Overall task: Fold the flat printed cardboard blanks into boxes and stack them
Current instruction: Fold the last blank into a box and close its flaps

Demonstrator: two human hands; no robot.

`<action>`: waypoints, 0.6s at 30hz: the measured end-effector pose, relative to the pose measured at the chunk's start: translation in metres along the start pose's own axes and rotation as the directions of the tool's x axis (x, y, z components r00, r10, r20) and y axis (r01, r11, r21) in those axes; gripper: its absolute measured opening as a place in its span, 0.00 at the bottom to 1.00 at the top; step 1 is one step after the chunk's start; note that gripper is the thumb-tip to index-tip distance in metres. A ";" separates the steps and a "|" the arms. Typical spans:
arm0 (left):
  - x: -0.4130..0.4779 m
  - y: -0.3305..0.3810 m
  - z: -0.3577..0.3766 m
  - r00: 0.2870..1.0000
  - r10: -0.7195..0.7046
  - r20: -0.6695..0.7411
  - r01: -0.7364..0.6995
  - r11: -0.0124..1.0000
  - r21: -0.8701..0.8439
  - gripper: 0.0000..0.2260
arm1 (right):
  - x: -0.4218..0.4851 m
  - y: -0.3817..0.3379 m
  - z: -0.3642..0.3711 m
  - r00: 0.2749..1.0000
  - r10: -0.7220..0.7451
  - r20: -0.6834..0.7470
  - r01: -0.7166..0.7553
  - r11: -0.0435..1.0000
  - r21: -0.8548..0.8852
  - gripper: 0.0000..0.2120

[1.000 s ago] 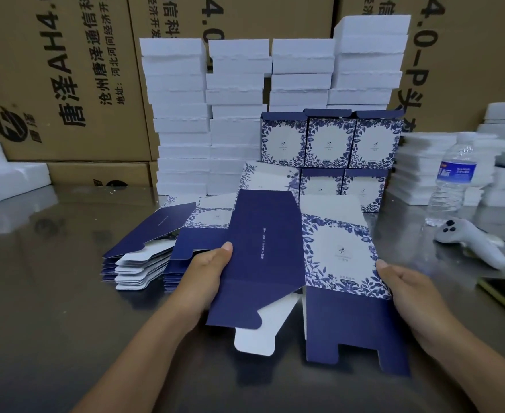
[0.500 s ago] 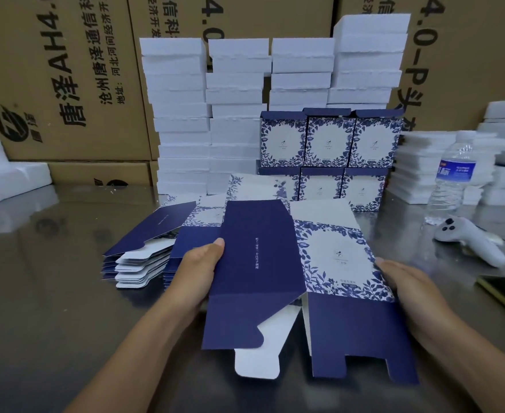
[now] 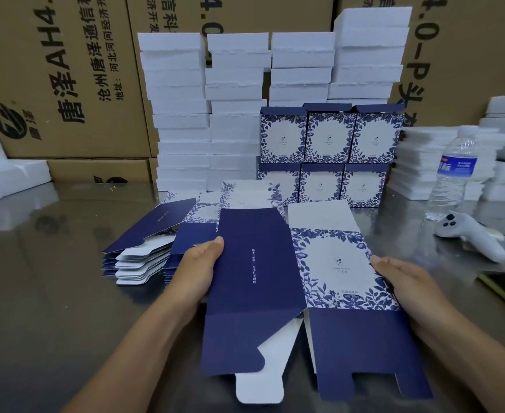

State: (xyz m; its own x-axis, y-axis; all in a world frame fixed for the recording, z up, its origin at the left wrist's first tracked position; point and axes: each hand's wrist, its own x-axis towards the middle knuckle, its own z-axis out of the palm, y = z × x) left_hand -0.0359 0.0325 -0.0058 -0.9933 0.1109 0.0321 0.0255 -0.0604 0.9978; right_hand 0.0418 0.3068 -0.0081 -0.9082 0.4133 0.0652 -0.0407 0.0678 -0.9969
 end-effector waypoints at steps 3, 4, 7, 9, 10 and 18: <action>-0.002 0.001 -0.001 1.000 -0.015 0.018 0.015 1.000 0.007 0.16 | 0.001 0.000 0.001 0.999 0.013 -0.043 -0.011 0.999 0.031 0.11; -0.002 0.002 0.000 1.000 -0.022 0.020 0.022 1.000 0.004 0.16 | 0.001 -0.001 0.001 0.998 0.006 -0.060 -0.006 1.000 0.009 0.12; -0.004 0.003 0.002 0.999 -0.052 0.008 0.052 0.999 -0.006 0.16 | 0.000 0.000 0.000 0.998 -0.019 -0.057 0.016 0.998 -0.060 0.15; -0.005 0.005 0.004 0.997 -0.074 0.004 0.074 0.997 -0.026 0.16 | 0.000 0.002 -0.001 0.997 -0.036 -0.061 0.030 0.995 -0.090 0.16; -0.005 0.006 0.004 0.997 -0.083 -0.001 0.083 0.996 -0.042 0.16 | 0.001 0.002 -0.001 0.997 -0.040 -0.062 0.034 0.995 -0.097 0.16; -0.009 0.008 0.006 0.999 -0.052 -0.015 0.052 0.998 -0.043 0.20 | -0.001 -0.002 -0.001 0.999 -0.010 -0.049 0.009 1.000 -0.017 0.15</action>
State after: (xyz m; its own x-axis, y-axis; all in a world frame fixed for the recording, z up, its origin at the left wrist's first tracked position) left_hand -0.0262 0.0374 0.0022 -0.9949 0.0991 -0.0210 -0.0307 -0.0970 0.9948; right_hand 0.0429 0.3073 -0.0062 -0.8863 0.4566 0.0770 -0.0415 0.0873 -0.9953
